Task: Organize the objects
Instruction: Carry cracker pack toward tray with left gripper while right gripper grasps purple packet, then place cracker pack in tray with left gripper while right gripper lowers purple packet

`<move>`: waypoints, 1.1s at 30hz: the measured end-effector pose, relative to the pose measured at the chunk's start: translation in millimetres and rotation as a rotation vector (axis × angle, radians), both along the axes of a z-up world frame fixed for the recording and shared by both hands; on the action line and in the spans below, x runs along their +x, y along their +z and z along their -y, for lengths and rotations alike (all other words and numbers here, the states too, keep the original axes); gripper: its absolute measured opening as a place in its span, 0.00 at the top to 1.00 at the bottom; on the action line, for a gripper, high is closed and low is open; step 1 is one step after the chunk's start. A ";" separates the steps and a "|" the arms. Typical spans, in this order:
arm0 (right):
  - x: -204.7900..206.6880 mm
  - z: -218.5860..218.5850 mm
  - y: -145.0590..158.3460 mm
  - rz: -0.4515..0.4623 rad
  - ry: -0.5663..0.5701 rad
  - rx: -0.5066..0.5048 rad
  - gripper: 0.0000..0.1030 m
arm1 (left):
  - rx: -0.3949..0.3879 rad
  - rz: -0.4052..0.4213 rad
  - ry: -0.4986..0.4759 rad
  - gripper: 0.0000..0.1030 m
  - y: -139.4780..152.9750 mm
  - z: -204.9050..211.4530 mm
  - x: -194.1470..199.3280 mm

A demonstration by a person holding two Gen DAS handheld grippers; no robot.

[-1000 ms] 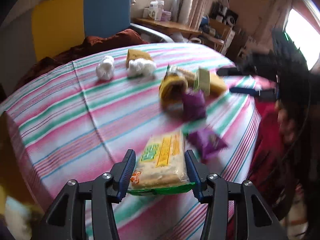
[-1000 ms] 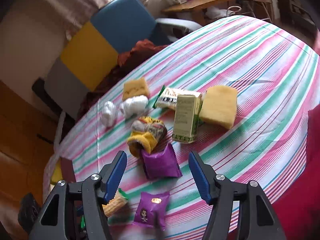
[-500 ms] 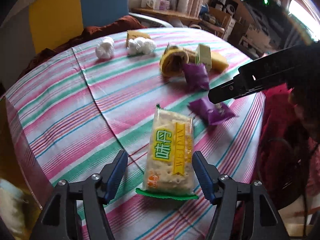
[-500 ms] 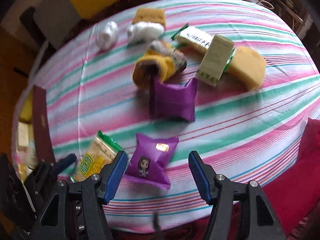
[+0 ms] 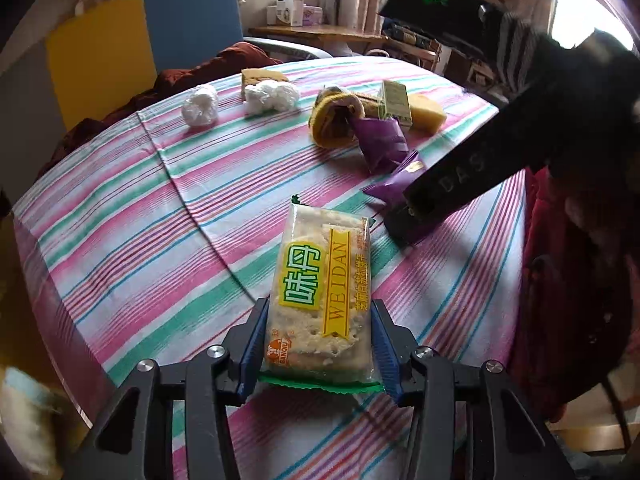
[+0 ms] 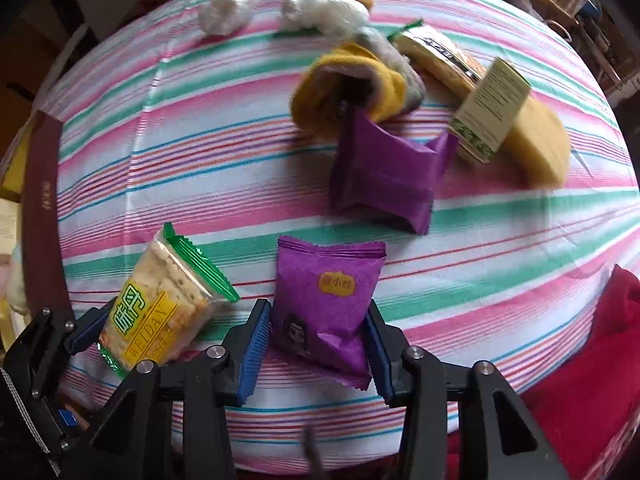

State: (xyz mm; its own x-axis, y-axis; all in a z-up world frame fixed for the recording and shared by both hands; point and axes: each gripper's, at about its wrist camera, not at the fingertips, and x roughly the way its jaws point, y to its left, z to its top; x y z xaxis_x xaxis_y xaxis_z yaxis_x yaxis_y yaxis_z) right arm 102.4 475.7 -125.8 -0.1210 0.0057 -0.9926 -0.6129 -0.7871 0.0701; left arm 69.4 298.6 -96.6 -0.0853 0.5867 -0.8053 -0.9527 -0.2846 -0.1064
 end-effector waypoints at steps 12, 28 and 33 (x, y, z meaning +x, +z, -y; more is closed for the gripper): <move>-4.3 45.5 54.6 -0.297 0.111 -0.005 0.57 | 0.196 0.062 0.237 0.52 68.4 86.9 -34.5; -122.0 225.1 67.2 -0.399 0.601 -0.049 0.57 | 0.116 0.049 0.794 0.52 38.3 228.1 -108.0; -129.3 239.6 43.5 -0.320 0.633 -0.035 0.57 | 0.084 0.040 0.807 0.51 28.2 233.7 -105.4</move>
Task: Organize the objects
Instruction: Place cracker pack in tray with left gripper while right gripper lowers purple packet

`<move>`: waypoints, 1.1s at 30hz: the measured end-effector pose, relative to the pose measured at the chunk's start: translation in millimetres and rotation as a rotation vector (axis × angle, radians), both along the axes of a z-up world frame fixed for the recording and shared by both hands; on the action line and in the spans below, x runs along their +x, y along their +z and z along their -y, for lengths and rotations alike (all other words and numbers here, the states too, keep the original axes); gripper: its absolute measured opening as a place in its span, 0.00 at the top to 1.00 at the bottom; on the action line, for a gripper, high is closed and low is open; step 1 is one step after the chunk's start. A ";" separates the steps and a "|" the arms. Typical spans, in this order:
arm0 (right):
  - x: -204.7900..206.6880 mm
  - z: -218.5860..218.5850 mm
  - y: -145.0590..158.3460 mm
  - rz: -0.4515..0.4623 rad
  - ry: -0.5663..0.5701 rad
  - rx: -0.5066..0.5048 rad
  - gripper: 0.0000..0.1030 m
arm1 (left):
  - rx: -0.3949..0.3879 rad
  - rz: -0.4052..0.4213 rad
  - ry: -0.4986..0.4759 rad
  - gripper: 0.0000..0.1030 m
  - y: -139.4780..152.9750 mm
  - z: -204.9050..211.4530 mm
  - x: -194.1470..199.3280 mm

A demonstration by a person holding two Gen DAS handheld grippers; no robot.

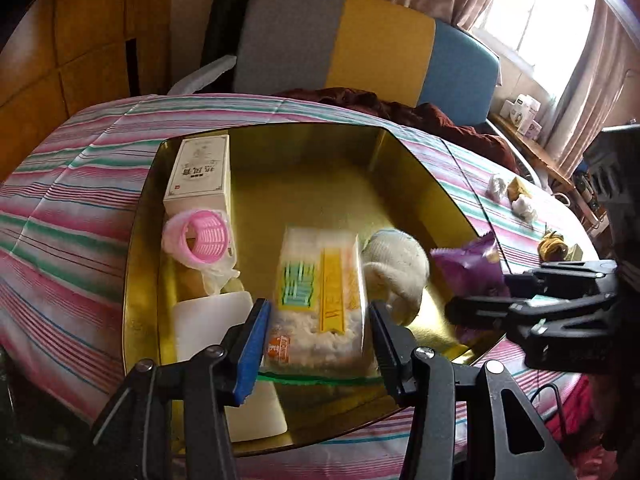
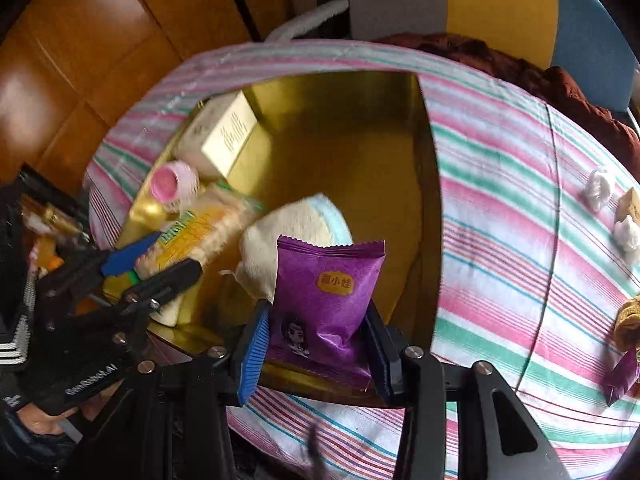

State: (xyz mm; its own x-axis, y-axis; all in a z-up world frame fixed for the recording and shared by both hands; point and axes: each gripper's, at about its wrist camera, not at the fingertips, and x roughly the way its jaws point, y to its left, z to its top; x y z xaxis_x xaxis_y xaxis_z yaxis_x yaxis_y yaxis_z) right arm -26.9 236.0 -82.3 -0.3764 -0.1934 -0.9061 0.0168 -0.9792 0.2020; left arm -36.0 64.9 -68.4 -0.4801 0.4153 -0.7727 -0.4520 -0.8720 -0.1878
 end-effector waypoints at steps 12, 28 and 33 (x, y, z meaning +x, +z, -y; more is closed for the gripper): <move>1.4 -3.7 -13.0 0.015 -0.026 0.037 0.51 | -0.011 -0.072 0.034 0.38 12.9 9.5 3.8; 28.2 -8.4 37.8 -0.256 -0.188 0.222 0.46 | -0.026 -0.193 0.096 0.18 43.8 14.7 12.1; 35.5 -19.6 44.8 -0.285 -0.205 0.170 0.46 | -0.038 -0.205 0.081 0.17 44.7 9.5 17.2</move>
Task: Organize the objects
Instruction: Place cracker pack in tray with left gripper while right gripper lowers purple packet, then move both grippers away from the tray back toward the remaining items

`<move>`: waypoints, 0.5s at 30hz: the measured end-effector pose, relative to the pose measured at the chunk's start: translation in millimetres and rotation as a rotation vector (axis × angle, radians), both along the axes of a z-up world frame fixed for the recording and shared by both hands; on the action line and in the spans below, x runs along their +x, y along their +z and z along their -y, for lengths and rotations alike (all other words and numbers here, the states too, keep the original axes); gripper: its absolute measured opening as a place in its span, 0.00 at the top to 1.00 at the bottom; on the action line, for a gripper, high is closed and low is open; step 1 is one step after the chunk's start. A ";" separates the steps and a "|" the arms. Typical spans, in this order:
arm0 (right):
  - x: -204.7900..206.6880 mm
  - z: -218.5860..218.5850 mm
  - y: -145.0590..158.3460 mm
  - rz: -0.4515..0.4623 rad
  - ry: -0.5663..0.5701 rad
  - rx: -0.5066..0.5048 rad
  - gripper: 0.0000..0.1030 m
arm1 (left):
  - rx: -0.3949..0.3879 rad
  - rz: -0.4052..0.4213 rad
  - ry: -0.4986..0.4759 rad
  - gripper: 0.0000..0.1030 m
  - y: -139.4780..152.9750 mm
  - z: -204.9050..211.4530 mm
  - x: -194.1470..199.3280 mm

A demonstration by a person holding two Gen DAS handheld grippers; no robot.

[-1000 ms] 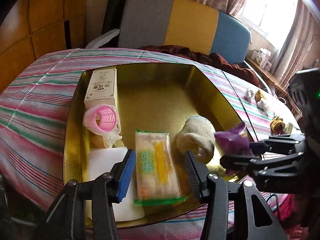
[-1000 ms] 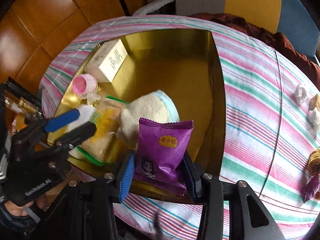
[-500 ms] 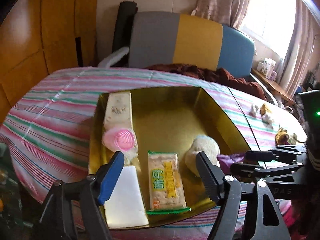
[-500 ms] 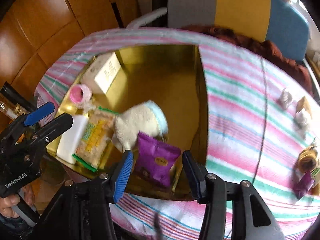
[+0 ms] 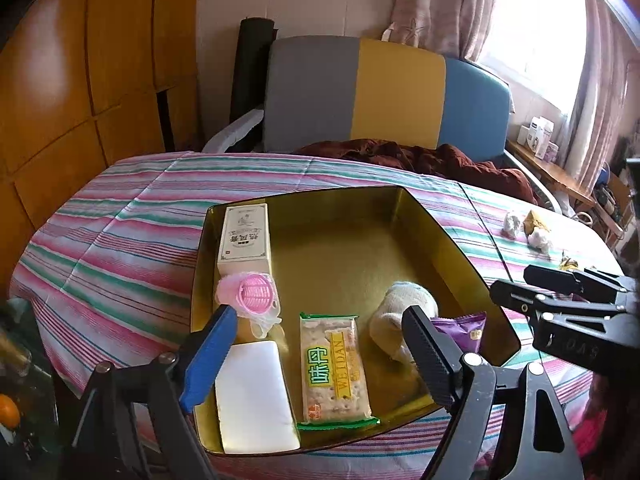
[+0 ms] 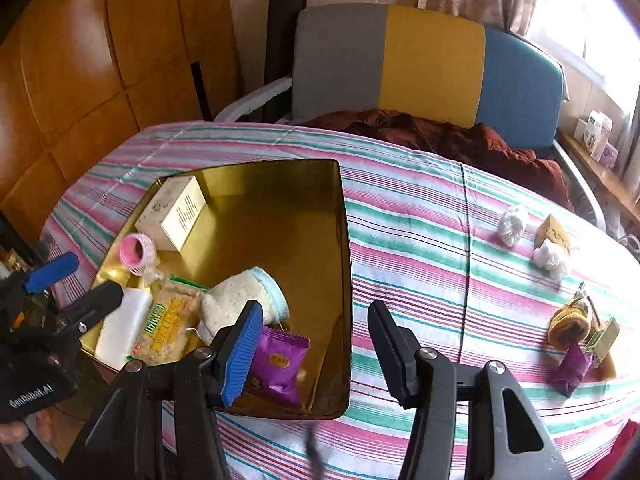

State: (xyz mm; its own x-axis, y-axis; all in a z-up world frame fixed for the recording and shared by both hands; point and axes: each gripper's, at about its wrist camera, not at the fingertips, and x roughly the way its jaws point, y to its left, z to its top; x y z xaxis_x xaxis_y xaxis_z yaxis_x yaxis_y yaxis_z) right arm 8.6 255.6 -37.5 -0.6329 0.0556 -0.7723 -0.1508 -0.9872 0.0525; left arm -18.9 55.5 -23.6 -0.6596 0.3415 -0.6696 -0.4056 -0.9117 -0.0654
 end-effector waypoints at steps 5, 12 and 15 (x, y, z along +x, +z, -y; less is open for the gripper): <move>4.1 -5.9 2.9 -0.028 0.016 -0.038 0.45 | -0.012 -0.012 -0.023 0.16 1.6 -5.9 4.6; 8.6 -19.1 -0.4 -0.029 -0.013 -0.059 0.37 | -0.024 -0.013 -0.054 0.15 1.6 -14.5 9.4; 10.4 -28.8 -3.3 -0.023 -0.044 -0.065 0.37 | -0.022 -0.017 -0.067 0.15 3.0 -17.1 11.3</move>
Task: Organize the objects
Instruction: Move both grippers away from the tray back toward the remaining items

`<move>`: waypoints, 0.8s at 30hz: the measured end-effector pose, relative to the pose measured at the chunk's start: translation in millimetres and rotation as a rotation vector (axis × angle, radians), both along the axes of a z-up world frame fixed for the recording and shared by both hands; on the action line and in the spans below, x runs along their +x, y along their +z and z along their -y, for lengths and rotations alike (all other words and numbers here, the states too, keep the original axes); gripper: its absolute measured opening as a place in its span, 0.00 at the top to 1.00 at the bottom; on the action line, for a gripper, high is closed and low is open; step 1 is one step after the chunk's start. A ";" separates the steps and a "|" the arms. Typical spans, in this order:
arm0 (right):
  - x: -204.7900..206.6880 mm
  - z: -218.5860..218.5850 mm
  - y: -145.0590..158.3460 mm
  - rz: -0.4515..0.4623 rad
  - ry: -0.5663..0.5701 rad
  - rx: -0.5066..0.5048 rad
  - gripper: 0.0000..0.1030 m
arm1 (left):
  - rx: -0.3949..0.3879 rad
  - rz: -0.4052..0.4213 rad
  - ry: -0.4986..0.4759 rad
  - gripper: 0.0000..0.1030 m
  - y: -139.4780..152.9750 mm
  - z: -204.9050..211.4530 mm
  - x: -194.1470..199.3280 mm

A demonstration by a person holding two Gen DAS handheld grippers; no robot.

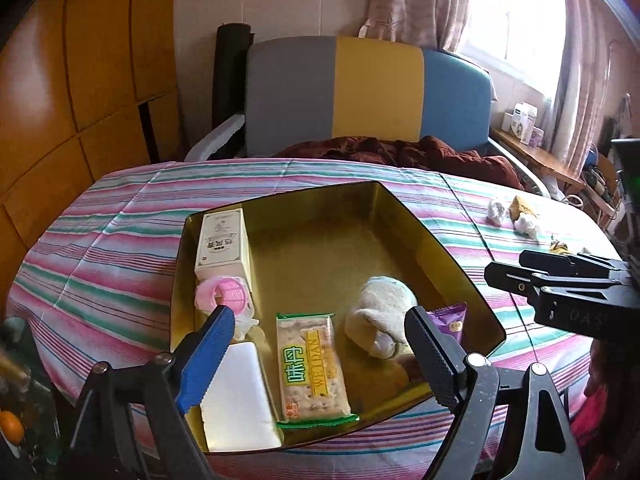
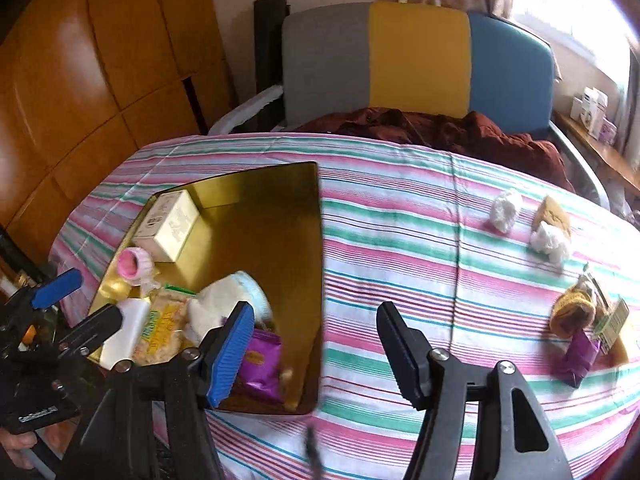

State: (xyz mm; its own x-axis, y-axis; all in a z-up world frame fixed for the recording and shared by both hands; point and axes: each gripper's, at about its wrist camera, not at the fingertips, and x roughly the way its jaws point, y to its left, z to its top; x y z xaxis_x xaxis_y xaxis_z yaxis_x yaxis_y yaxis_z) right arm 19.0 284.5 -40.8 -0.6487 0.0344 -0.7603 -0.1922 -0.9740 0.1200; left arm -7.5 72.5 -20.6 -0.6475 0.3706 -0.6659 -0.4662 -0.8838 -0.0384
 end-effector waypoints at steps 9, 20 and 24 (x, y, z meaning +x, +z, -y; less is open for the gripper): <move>16.4 -58.2 -4.5 0.027 -0.151 -0.043 0.37 | 0.001 -0.012 -0.083 0.15 6.9 -23.0 4.4; 87.2 -201.4 8.0 -0.005 -0.546 -0.115 0.37 | -0.018 -0.001 -0.267 0.15 11.6 -84.5 18.3; 123.4 -253.6 5.7 -0.046 -0.734 -0.169 0.37 | -0.025 -0.001 -0.330 0.15 13.1 -108.5 26.4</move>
